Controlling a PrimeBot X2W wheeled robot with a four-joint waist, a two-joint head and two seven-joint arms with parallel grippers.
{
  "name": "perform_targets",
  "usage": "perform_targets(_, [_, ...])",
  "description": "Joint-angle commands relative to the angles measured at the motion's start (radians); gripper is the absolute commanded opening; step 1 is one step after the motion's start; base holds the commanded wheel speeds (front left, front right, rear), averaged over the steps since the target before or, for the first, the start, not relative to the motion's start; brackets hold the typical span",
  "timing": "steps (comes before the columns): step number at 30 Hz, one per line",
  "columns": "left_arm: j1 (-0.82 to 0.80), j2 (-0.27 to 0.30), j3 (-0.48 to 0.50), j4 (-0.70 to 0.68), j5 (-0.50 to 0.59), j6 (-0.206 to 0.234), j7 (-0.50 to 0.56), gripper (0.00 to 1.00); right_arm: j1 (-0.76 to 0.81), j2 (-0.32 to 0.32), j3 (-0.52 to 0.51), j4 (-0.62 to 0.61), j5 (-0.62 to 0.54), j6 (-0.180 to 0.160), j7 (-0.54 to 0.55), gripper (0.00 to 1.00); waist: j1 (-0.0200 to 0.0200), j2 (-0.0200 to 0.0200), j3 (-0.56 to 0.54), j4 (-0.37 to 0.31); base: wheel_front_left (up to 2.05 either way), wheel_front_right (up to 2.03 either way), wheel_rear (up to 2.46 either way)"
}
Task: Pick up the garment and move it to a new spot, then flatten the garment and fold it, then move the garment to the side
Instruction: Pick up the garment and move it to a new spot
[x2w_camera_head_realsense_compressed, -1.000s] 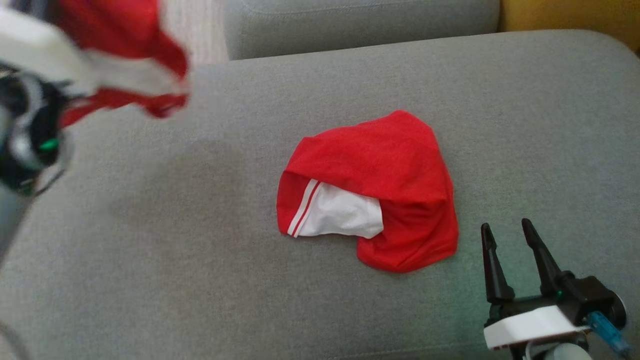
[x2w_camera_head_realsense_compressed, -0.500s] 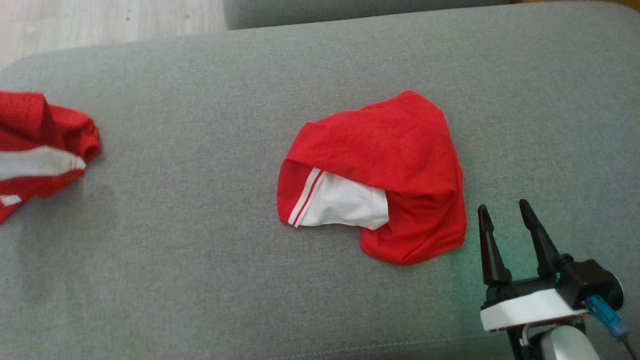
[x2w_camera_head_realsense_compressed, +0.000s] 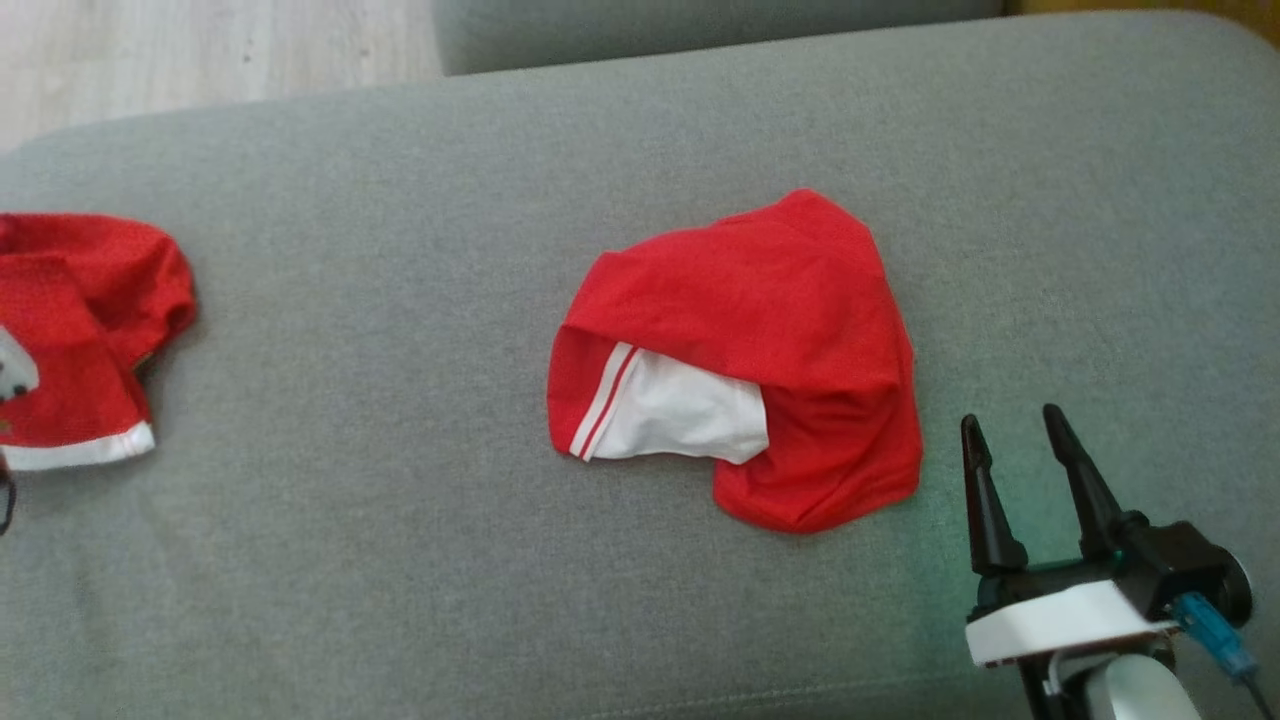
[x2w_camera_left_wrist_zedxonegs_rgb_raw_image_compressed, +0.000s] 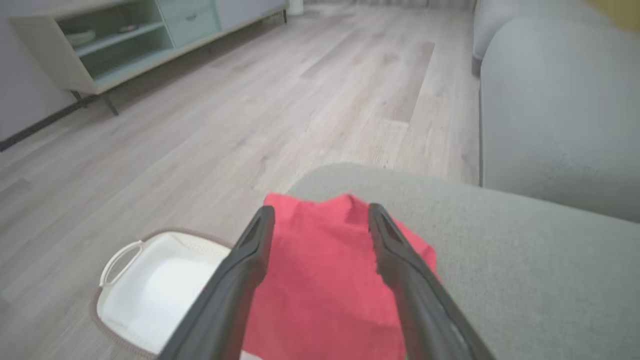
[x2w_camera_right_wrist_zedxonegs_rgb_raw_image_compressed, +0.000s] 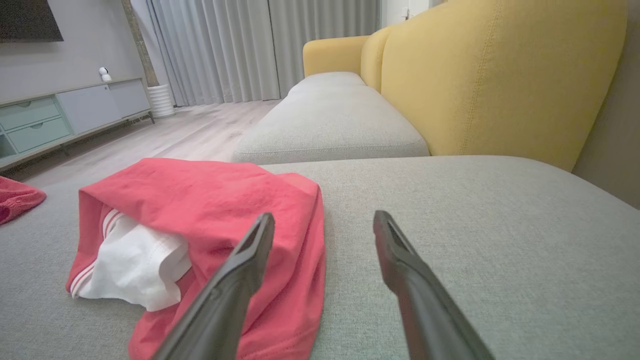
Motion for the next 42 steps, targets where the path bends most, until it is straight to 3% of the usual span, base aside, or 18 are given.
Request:
perform_targets(1, [-0.063,0.045,0.056,-0.036,0.008,-0.008,-0.034,1.00,-0.011,-0.005,0.014,-0.033,-0.008,0.008,-0.011,1.00,0.0000,0.0000,-0.013,0.009,0.00,0.00,0.00])
perform_targets(5, [-0.064,0.031,0.047,-0.133,0.040,-0.045,-0.120,1.00,0.000,-0.005,0.001,-0.051,-0.022,0.008,-0.011,1.00,0.0000,0.0000,-0.044,0.028,0.00,0.00,0.00])
perform_targets(9, [-0.027,-0.004,0.040,-0.297,0.061,-0.044,-0.154,1.00,0.006,-0.005,-0.005,-0.081,-0.043,0.008,-0.011,1.00,0.0000,0.0000,-0.075,0.040,0.00,0.00,0.00])
perform_targets(15, [0.126,-0.082,-0.013,-0.552,0.107,0.012,-0.168,1.00,0.004,-0.010,0.007,-0.123,-0.066,0.008,-0.011,1.00,0.0000,0.0000,-0.094,0.045,0.00,0.00,0.00])
perform_targets(19, [0.262,-0.159,-0.032,-0.667,0.122,0.014,-0.172,1.00,0.011,-0.017,0.019,-0.131,-0.073,0.008,-0.011,1.00,0.0000,0.0000,-0.108,0.040,0.00,0.00,0.00])
perform_targets(27, [0.506,-0.258,0.092,-0.753,0.311,0.033,-0.173,1.00,0.023,-0.034,0.041,-0.126,-0.082,0.008,-0.011,1.00,0.0000,0.0000,-0.125,0.031,0.00,0.00,0.00])
perform_targets(34, [0.719,-0.380,0.236,-0.773,0.492,-0.052,-0.173,1.00,0.040,-0.037,0.021,-0.114,-0.084,0.008,-0.011,1.00,0.0000,0.0000,-0.136,0.049,0.00,0.00,0.00])
perform_targets(42, [0.819,-0.501,0.424,-0.735,0.615,-0.220,-0.173,1.00,0.060,-0.019,-0.010,-0.077,-0.065,0.008,-0.011,1.00,0.0000,0.0000,-0.133,0.076,0.00,0.00,0.00])
